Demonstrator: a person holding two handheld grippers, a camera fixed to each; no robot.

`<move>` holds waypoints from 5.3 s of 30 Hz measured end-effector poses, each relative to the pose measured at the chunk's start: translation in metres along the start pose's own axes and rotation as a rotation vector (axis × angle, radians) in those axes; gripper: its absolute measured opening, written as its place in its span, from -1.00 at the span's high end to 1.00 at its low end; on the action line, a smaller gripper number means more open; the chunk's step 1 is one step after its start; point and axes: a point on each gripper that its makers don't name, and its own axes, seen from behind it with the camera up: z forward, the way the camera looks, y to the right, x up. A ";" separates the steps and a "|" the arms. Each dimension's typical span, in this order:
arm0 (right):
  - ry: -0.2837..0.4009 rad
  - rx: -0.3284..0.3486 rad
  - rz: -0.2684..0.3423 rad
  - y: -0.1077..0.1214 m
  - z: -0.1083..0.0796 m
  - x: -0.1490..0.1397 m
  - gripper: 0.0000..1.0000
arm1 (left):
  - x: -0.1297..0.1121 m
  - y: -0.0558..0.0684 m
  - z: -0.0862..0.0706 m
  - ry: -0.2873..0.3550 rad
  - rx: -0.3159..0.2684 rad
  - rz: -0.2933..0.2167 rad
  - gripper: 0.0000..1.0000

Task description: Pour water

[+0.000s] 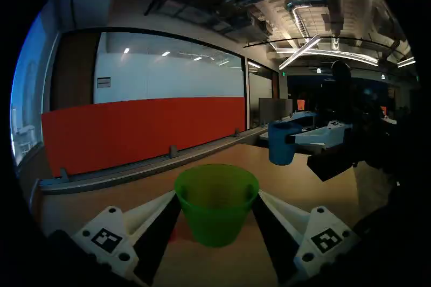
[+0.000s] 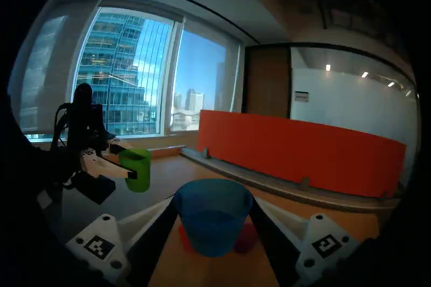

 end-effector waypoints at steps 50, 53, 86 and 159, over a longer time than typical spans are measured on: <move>0.013 0.042 -0.321 -0.007 0.020 0.051 -0.83 | -0.015 0.030 0.013 0.001 -0.084 -0.003 -0.71; 0.010 0.046 -0.354 -0.009 0.023 0.054 -0.83 | -0.016 0.031 0.015 -0.001 -0.086 -0.003 -0.71; 0.005 0.074 -0.639 -0.013 0.067 0.084 -0.83 | -0.025 0.039 0.024 -0.011 -0.116 0.003 -0.71; 0.034 0.029 -1.140 -0.017 0.112 0.113 -0.82 | -0.023 0.048 0.025 0.007 -0.141 -0.003 -0.70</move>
